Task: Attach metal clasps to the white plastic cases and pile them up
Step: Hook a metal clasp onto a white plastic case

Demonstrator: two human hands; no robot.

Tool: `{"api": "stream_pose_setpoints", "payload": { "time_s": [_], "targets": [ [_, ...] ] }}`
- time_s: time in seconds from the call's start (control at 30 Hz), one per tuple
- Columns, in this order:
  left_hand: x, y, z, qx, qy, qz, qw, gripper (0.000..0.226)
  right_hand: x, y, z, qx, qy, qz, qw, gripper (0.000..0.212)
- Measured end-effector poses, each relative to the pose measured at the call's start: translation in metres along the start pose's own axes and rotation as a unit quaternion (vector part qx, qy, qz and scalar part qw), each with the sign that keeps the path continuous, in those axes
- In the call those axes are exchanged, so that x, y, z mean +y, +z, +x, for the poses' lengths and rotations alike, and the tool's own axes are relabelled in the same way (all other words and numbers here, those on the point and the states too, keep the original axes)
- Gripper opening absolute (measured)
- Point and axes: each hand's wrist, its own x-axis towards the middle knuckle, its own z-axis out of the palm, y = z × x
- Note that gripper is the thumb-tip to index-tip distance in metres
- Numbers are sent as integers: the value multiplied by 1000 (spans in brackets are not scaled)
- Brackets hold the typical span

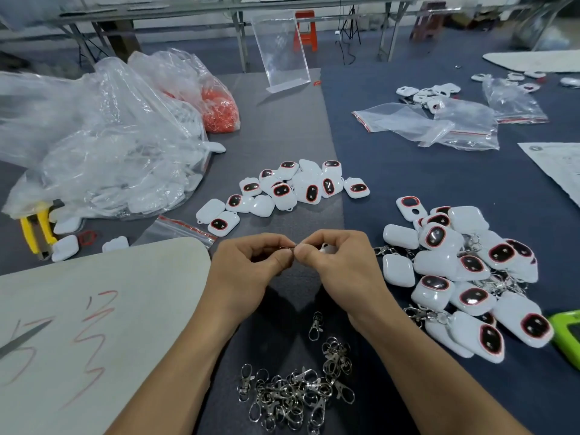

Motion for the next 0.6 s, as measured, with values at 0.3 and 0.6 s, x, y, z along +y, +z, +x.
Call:
{"api": "stream_pose_setpoints", "payload": {
  "time_s": [0.3, 0.6],
  "targets": [
    [-6, -12, 4, 100, -20, 25, 995, 31, 1, 5, 4, 35, 11, 21, 999, 12],
    [3, -15, -5, -72, 20, 249, 966, 9, 3, -2, 3, 52, -11, -21, 998, 16]
  ]
}}
